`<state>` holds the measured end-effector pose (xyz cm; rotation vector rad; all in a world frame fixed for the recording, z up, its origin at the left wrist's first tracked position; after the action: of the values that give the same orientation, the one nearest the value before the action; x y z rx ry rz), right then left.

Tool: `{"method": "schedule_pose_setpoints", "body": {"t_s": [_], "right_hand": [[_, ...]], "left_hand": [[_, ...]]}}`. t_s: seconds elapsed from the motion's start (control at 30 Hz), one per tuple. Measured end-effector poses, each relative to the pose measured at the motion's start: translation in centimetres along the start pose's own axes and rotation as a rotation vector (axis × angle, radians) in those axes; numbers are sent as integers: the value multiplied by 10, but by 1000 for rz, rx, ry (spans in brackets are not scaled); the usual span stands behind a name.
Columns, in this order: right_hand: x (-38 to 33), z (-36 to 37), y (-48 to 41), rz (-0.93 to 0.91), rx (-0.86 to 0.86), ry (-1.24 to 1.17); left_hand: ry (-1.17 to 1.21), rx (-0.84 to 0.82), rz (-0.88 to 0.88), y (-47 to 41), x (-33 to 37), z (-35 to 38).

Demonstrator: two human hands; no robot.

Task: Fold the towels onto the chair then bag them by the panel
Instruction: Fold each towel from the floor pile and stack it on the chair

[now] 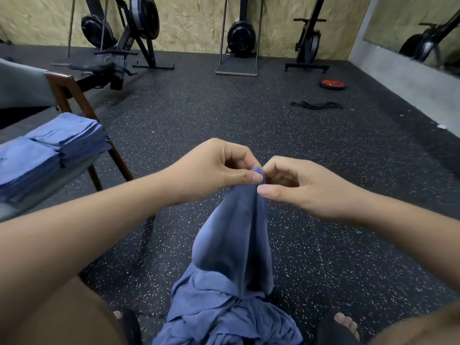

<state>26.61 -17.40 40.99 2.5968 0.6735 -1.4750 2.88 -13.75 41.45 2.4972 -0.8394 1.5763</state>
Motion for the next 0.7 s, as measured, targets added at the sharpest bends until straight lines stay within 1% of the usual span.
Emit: {"method": "schedule_pose_setpoints", "body": {"t_s": [0.13,0.23,0.33,0.43,0.57,0.63,0.7], "right_hand": [[-2,1,-3,-14,27,-91],[-3,-2,-4,-40,64,-90],[-4,-8,-7,-92,106,-73],[-1,-17,-9,-108,193,-72],[4,-31,-10,-100,296,-73],[7,-39,-12,-102,349,-64],[10,-49,-13,-88,417,-97]], "left_hand": [[60,110,32,-1,-1,5],[115,105,-10,0,-5,10],[151,40,-59,1,-11,15],[152,-86,-113,4,-18,16],[-2,-240,-139,7,-30,16],[-65,-255,-150,6,-39,13],[-110,-226,-167,2,-47,5]]}}
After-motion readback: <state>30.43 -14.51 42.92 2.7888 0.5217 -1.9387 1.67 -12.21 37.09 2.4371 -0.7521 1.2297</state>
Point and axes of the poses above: each hand's wrist, its own y-axis away from the middle knuckle, its own z-axis out of the palm, x = y × z, the point moved 1 cm from there along -y, towards the middle knuckle, and after that the axes turned 8 degrees about x, right-handed, at the moved point
